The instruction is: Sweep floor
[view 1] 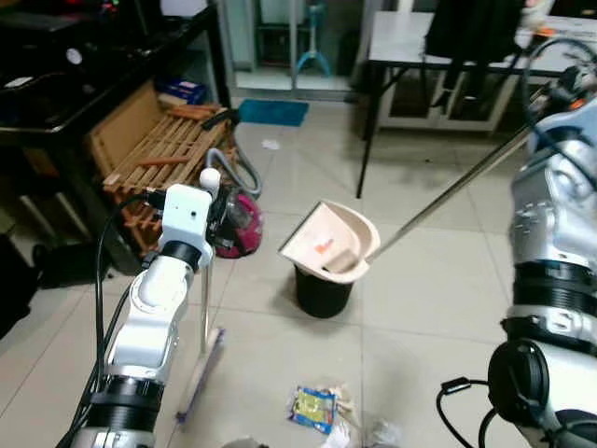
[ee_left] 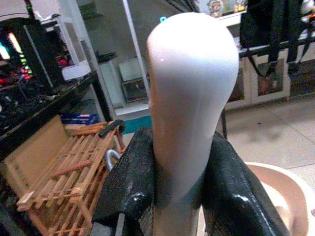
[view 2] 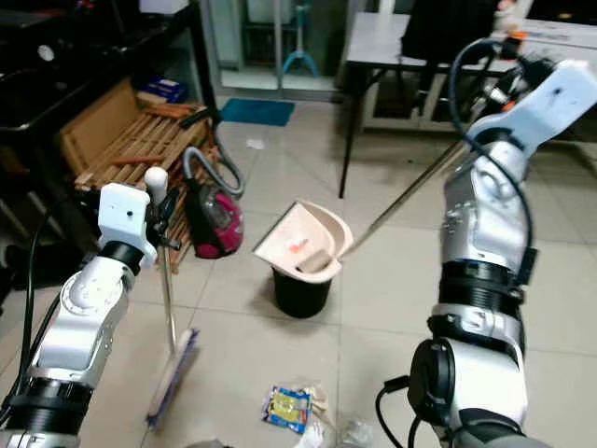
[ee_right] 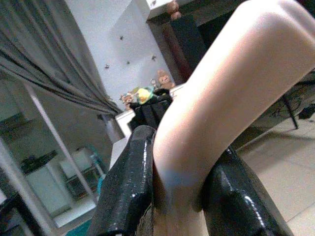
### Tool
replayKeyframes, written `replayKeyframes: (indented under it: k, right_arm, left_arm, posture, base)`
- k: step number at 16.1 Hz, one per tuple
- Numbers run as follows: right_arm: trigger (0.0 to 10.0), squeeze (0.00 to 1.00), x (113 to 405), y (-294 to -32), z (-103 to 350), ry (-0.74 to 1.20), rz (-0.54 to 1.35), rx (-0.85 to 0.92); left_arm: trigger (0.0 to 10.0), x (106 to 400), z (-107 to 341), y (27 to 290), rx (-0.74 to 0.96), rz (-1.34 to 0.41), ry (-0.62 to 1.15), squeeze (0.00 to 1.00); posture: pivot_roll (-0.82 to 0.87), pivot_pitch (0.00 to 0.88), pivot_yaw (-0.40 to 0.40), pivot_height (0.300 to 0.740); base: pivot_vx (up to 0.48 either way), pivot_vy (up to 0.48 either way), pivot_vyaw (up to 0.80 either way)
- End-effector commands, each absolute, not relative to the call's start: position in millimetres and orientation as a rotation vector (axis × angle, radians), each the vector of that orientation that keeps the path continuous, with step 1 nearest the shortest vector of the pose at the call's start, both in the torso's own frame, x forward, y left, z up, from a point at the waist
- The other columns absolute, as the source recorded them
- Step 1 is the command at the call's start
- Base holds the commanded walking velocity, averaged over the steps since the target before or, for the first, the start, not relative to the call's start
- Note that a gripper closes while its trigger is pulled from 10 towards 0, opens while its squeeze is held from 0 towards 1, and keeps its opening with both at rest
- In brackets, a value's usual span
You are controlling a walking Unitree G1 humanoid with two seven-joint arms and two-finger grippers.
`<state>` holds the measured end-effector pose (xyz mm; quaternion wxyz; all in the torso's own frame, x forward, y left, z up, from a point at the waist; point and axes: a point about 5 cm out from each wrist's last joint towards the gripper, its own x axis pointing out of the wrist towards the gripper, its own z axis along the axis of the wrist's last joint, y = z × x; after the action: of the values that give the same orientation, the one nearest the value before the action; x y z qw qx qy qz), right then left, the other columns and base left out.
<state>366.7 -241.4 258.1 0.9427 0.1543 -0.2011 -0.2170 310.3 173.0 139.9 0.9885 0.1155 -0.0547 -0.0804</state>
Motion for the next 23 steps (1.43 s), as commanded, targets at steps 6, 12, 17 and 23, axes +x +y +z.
replayKeyframes:
  k: [6,12,17,23]
  right_arm:
    - [10.0,0.00,387,-182,279,-0.614,-0.182,0.116]
    - [10.0,0.00,383,-110,277,-0.758,0.111,-0.157]
    - [10.0,0.00,362,-59,246,-0.841,0.351,-0.326]
    - [10.0,0.00,351,-41,232,-0.900,0.440,-0.499]
  left_arm:
    - [10.0,300,150,180,0.282,-0.150,-0.152,0.00]
    - [10.0,296,150,183,0.298,-0.140,-0.144,0.00]
    - [10.0,297,150,178,0.298,-0.149,-0.138,0.00]
    - [10.0,300,152,177,0.301,-0.160,-0.142,0.00]
  posture:
    - [0.02,0.000,0.005,0.740]
    - [0.03,0.020,-0.003,0.740]
    - [0.03,0.023,0.004,0.740]
    - [0.02,0.009,0.014,0.740]
  base:
    - [0.000,0.000,0.00]
    - [0.000,0.000,0.00]
    - [0.000,0.000,0.00]
    - [0.000,0.000,0.00]
